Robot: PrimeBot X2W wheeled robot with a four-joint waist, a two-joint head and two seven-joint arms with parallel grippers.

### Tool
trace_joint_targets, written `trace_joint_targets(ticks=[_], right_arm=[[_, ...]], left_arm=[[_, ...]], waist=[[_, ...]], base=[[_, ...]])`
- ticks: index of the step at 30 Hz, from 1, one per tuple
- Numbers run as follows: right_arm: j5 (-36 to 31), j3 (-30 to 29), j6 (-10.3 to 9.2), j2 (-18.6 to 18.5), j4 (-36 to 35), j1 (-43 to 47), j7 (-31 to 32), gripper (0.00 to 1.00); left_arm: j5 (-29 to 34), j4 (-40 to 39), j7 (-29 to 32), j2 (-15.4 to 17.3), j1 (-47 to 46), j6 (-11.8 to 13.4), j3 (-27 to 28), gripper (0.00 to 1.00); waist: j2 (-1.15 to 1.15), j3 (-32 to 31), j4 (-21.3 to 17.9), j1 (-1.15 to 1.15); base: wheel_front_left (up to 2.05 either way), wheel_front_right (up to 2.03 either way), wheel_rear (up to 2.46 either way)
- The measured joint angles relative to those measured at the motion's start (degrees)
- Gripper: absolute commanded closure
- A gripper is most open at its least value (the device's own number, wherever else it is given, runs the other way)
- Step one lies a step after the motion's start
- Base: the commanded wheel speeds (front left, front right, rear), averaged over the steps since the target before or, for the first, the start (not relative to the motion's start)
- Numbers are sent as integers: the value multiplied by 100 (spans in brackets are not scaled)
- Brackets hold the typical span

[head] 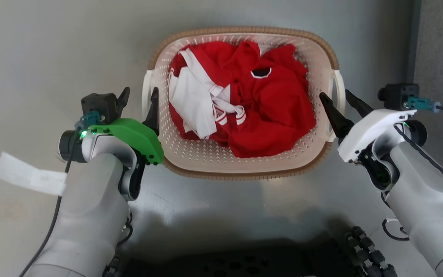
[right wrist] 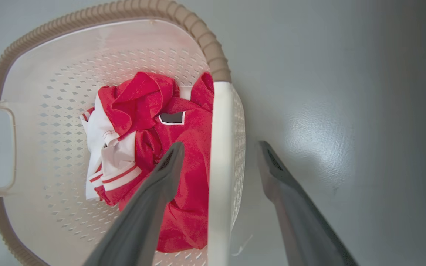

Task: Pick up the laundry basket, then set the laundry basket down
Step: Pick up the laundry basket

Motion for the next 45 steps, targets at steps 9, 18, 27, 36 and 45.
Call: trace_joint_targets(ticks=[9, 18, 27, 36, 45], right_arm=[[265, 279, 0, -5, 255, -325, 160, 0], [438, 580, 4, -2, 290, -594, -19, 25], [613, 838, -19, 22, 430, -708, -216, 100], [825, 1126, -18, 32, 604, -739, -398, 100], [1063, 1468, -18, 59, 872, -745, -264, 100]], left_arm=[[-377, 524, 287, -5, -343, -110, -270, 0], [-733, 806, 337, -10, -525, -229, -499, 58], [-1005, 1001, 336, -78, -682, -313, -706, 100], [-1170, 1292, 304, -93, -719, -388, -901, 100], [-1495, 1559, 541, -105, -660, -456, -1139, 100]], waist=[[0, 362, -63, 0], [0, 453, -90, 0], [0, 421, -113, -1], [0, 208, -134, -1], [0, -233, -133, -1]], base=[[0, 0, 0], [0, 0, 0], [0, 0, 0], [0, 0, 0], [0, 0, 0]])
